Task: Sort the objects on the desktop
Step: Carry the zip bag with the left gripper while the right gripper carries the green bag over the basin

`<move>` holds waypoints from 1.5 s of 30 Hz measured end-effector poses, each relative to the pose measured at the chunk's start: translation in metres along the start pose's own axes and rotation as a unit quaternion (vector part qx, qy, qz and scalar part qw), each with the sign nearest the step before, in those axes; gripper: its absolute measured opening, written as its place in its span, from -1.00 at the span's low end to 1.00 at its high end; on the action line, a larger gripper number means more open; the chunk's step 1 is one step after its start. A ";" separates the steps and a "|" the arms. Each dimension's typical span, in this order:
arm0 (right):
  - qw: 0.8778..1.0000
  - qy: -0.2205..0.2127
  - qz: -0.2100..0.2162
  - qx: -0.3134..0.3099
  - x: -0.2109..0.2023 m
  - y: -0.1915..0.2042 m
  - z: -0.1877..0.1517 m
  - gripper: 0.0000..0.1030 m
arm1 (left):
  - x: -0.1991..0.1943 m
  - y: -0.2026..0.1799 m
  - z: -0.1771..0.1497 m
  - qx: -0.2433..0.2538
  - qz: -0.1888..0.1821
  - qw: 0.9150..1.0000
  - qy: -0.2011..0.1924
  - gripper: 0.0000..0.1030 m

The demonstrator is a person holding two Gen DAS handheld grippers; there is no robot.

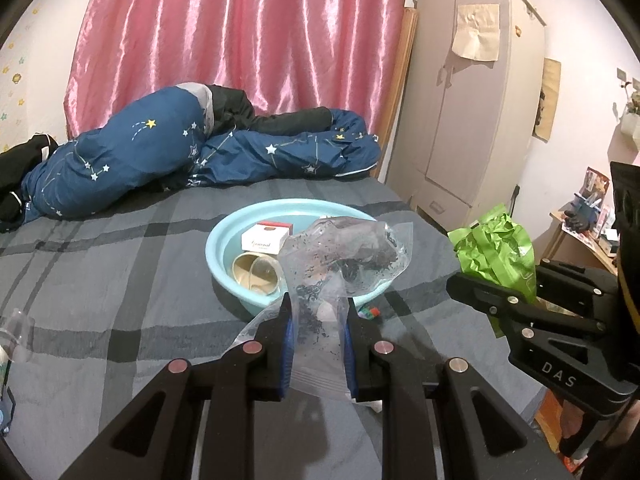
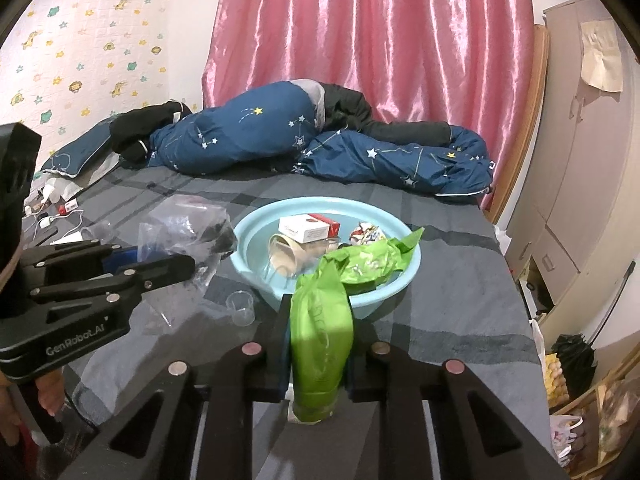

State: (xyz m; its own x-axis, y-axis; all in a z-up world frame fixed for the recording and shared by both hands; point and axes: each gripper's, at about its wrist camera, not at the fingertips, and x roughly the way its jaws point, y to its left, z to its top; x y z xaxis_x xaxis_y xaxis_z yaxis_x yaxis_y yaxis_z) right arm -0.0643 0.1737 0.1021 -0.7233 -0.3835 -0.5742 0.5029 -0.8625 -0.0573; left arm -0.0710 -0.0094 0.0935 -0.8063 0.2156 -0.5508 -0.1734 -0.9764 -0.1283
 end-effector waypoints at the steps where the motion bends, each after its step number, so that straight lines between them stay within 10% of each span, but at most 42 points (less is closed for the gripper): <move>1: 1.000 -0.002 0.001 0.001 0.000 -0.001 0.002 -0.61 | 0.001 0.000 0.002 0.000 0.000 1.000 0.000 -0.58; 45: 1.000 0.016 0.005 0.012 0.097 -0.038 0.092 -0.60 | 0.104 0.021 0.078 0.014 -0.003 0.999 0.037 -0.58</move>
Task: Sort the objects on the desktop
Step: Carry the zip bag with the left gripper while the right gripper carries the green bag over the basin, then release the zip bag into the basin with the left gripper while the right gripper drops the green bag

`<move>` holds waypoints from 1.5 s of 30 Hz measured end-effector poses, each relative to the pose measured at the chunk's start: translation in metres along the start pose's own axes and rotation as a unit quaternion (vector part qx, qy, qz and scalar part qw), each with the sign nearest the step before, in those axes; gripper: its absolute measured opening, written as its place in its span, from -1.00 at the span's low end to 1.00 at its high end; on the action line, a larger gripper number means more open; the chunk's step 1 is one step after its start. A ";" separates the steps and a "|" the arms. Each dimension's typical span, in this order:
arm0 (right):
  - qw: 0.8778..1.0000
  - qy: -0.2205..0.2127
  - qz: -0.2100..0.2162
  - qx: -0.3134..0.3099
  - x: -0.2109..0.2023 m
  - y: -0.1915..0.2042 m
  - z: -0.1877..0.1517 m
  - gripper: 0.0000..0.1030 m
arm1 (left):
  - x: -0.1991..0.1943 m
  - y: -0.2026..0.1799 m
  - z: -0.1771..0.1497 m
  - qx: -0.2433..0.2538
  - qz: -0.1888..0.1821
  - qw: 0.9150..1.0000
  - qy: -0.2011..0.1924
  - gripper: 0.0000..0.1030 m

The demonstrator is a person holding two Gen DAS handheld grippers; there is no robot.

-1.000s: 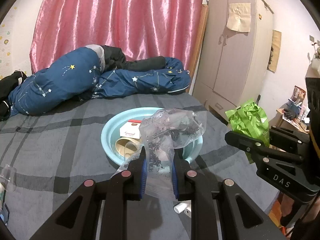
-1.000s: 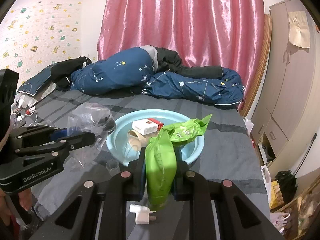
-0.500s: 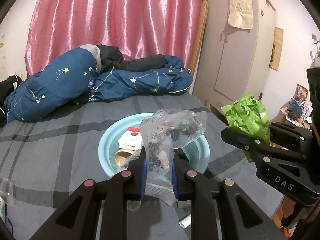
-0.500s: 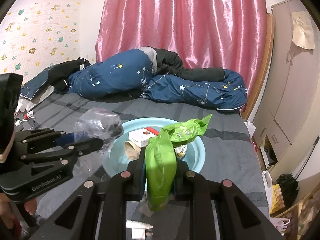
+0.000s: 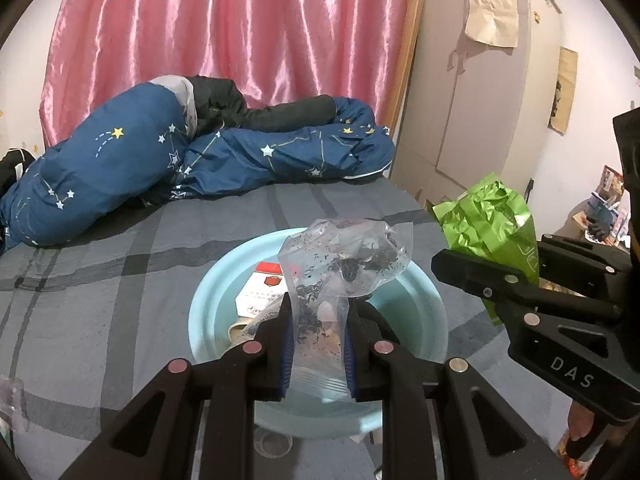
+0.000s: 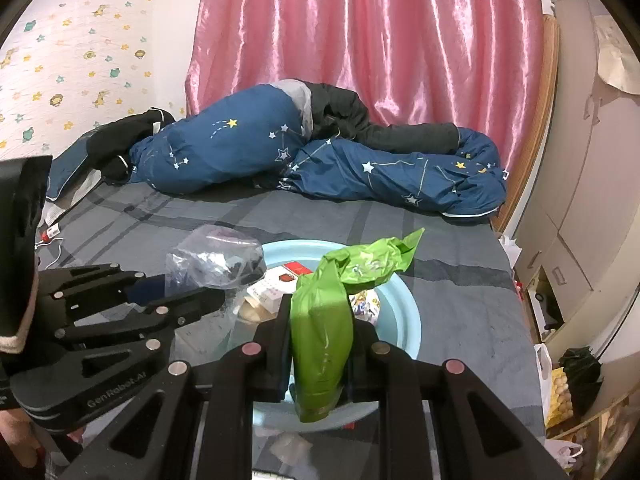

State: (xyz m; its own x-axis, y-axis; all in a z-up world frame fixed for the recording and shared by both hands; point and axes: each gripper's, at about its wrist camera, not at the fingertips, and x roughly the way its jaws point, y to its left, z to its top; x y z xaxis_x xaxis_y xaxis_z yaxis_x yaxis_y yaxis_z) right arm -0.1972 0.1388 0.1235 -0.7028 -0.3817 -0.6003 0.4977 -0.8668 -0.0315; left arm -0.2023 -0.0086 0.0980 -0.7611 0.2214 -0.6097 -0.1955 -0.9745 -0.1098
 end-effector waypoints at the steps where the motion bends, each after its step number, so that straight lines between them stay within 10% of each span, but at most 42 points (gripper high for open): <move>1: 1.000 0.002 -0.001 0.000 0.004 -0.001 0.002 -0.60 | 0.003 0.001 0.001 0.000 -0.001 1.000 0.002 -0.58; 34: 0.998 0.058 0.008 0.008 0.108 -0.027 0.029 -0.54 | 0.102 0.023 0.023 0.000 0.013 0.998 0.054 -0.57; 37: 0.998 0.059 0.002 0.009 0.111 -0.029 0.029 -0.10 | 0.106 0.025 0.023 -0.004 0.017 0.998 0.058 0.07; 38: 0.998 0.057 -0.001 0.012 0.111 -0.030 0.030 0.05 | 0.107 0.026 0.023 -0.009 0.018 0.998 0.061 0.76; 39: 0.998 0.056 -0.003 0.014 0.110 -0.030 0.030 0.31 | 0.107 0.028 0.023 -0.013 0.019 0.998 0.060 0.97; 45: 0.998 0.043 -0.024 0.030 0.108 -0.034 0.032 1.00 | 0.106 0.028 0.022 -0.011 0.048 0.997 0.056 1.00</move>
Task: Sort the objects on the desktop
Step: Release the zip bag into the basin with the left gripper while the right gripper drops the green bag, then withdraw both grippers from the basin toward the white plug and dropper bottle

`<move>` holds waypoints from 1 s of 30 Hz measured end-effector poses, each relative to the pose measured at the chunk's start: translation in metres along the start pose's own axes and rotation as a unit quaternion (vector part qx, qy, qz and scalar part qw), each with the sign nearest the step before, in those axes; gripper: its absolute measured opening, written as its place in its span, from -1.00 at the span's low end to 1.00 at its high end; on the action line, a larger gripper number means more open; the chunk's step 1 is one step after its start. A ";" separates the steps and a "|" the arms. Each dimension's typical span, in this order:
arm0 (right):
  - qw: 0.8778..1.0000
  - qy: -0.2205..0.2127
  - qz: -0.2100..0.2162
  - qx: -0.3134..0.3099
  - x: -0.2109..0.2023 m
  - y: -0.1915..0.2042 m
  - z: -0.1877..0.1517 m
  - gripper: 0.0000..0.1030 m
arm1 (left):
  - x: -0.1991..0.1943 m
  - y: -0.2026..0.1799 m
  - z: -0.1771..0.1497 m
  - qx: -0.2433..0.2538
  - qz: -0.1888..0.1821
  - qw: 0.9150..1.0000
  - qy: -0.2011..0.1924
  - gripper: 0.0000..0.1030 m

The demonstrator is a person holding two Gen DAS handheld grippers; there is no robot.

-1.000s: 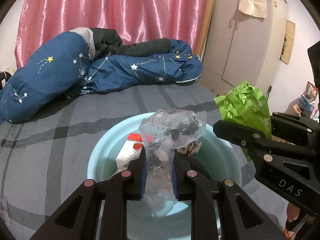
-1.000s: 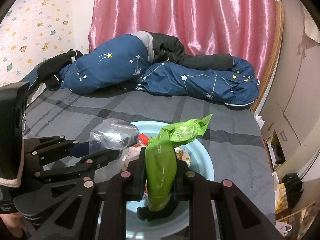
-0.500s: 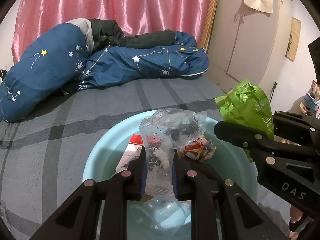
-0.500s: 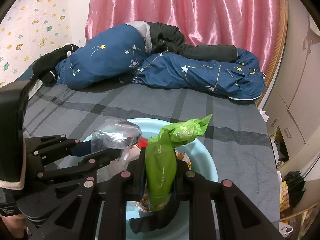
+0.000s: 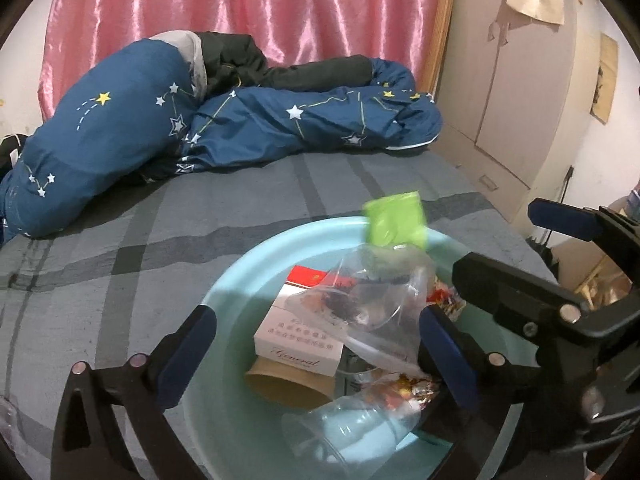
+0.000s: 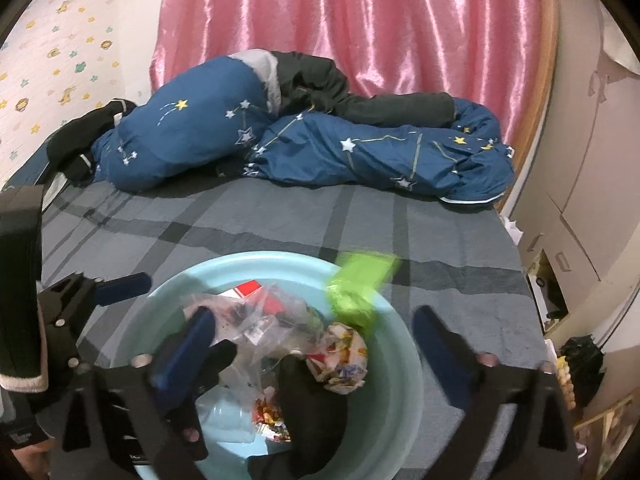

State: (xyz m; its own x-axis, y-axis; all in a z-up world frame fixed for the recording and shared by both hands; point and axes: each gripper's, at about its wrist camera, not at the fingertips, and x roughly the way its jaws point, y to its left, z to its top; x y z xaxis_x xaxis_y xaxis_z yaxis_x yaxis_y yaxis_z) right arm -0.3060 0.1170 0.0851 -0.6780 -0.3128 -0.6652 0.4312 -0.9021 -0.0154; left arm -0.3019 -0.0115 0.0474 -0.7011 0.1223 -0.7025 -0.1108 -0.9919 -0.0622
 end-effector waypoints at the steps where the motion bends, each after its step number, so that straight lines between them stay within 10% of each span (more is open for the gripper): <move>1: 1.000 0.001 0.003 0.004 0.000 -0.001 0.000 1.00 | -0.001 0.000 0.000 0.000 0.001 1.000 0.000 1.00; 30: 0.999 -0.034 -0.004 0.001 -0.096 0.025 -0.005 1.00 | -0.101 -0.001 -0.027 -0.006 0.018 0.999 -0.032 1.00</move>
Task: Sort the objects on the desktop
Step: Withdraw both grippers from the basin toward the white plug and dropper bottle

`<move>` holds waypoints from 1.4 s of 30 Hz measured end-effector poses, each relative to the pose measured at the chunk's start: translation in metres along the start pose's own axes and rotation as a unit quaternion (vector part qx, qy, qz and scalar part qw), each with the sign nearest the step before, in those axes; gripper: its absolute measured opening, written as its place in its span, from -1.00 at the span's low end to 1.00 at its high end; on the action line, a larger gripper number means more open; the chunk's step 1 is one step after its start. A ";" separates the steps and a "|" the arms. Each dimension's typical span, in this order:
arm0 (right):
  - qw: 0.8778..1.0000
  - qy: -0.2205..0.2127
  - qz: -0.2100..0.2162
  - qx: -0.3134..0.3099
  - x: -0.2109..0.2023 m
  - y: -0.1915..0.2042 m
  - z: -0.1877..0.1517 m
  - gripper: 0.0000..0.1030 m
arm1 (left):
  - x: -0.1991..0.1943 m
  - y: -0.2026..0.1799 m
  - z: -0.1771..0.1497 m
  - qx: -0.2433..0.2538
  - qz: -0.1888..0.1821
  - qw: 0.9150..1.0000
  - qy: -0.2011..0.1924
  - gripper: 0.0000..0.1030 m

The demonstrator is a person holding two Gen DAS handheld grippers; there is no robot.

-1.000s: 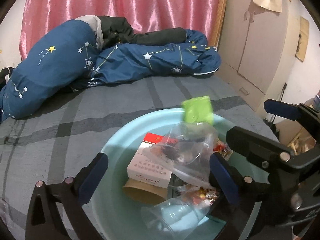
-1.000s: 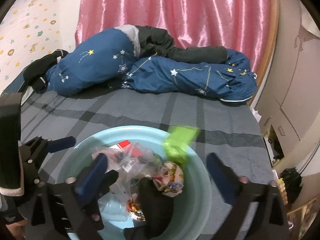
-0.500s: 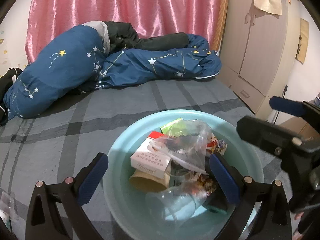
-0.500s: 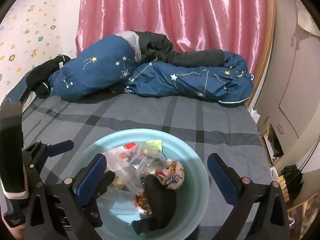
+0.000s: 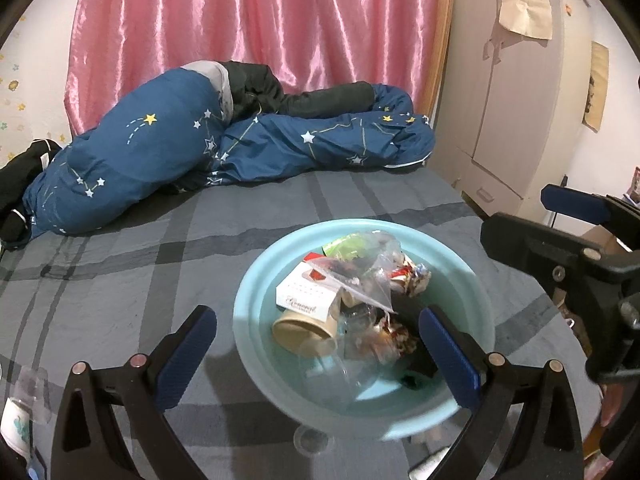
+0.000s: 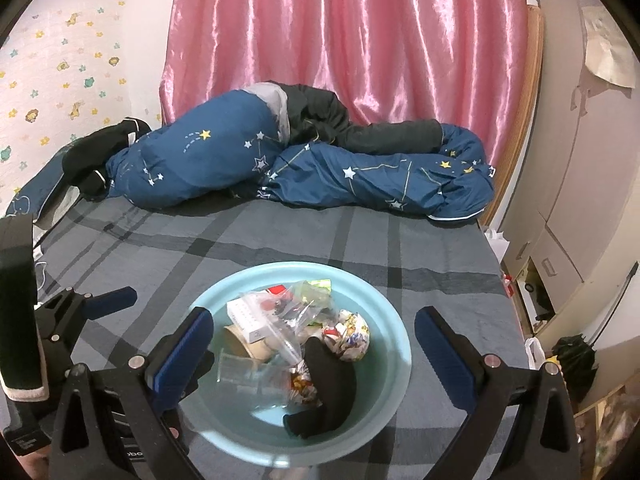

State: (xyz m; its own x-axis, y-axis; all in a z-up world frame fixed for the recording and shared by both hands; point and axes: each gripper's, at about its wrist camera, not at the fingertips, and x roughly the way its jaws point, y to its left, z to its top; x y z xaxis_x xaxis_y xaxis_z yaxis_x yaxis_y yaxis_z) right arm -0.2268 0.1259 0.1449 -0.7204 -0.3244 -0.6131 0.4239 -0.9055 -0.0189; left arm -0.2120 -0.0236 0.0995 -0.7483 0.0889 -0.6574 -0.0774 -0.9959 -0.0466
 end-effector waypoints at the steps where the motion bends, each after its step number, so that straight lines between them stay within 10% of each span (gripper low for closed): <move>1: 1.000 -0.001 0.002 0.001 -0.004 0.000 -0.001 1.00 | -0.004 0.000 -0.002 0.000 0.000 1.000 -0.002 1.00; 20: 1.000 -0.004 0.010 -0.001 -0.059 0.016 -0.043 1.00 | -0.056 -0.009 -0.045 0.007 0.003 1.000 -0.009 1.00; 42: 0.999 0.028 0.022 0.004 -0.030 0.025 -0.117 1.00 | -0.017 -0.002 -0.122 0.030 -0.014 0.999 0.019 1.00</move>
State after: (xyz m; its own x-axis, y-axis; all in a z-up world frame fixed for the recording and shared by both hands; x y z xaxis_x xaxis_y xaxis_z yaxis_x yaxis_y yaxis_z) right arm -0.1303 0.1451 0.0702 -0.6695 -0.3490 -0.6558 0.4505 -0.8927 0.0151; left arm -0.1185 -0.0247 0.0191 -0.7202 0.1152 -0.6841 -0.1387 -0.9901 -0.0207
